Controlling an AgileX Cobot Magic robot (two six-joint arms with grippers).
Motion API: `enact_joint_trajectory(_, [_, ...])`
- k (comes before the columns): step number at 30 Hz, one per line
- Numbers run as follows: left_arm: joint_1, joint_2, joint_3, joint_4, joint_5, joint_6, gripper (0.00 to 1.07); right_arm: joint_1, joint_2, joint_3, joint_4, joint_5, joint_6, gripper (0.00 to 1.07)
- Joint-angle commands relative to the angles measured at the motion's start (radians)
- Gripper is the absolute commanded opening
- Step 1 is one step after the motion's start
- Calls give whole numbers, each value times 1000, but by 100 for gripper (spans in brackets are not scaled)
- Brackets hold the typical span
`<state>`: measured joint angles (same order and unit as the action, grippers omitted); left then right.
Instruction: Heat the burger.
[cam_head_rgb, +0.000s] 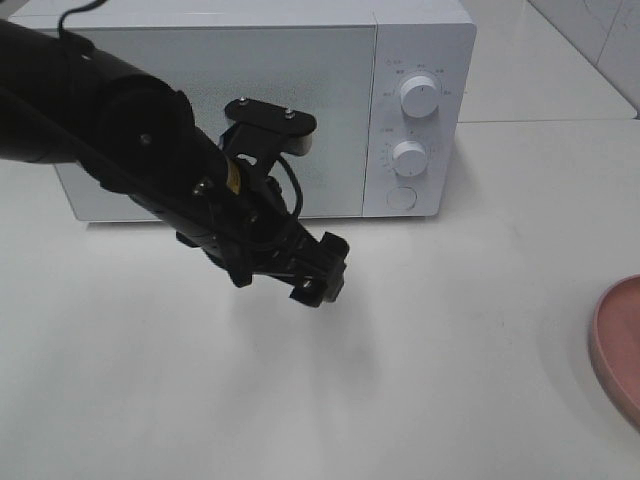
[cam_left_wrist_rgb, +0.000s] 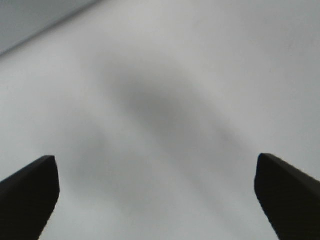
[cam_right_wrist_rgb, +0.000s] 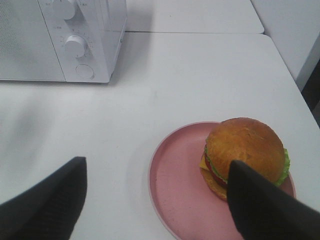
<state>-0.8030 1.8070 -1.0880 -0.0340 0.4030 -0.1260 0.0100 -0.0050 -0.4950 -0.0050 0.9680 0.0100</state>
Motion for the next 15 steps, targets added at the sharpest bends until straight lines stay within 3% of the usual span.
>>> enact_joint_trajectory(1, [-6,-48,2,-20,148,-7,100,-6,-25,1,-3,-8,1,73])
enact_joint_trajectory(3, [-6,-103,2,-45,335,-4,100,-6,-25,1,-3,-8,1,73])
enact_joint_trajectory(7, [11,-148,2,-65,430,-7,100,-6,-25,1,-3,-8,1,73])
enact_joint_trajectory(10, [78,-197,2,-118,522,3,100,-6,-25,1,-3,-8,1,73])
enact_joint_trajectory(14, [138,-241,2,-127,564,9,100,-6,-25,1,-3,-8,1,73])
enact_joint_trajectory(15, [185,-273,2,-127,592,13,100,-6,-25,1,-3,-8,1,73])
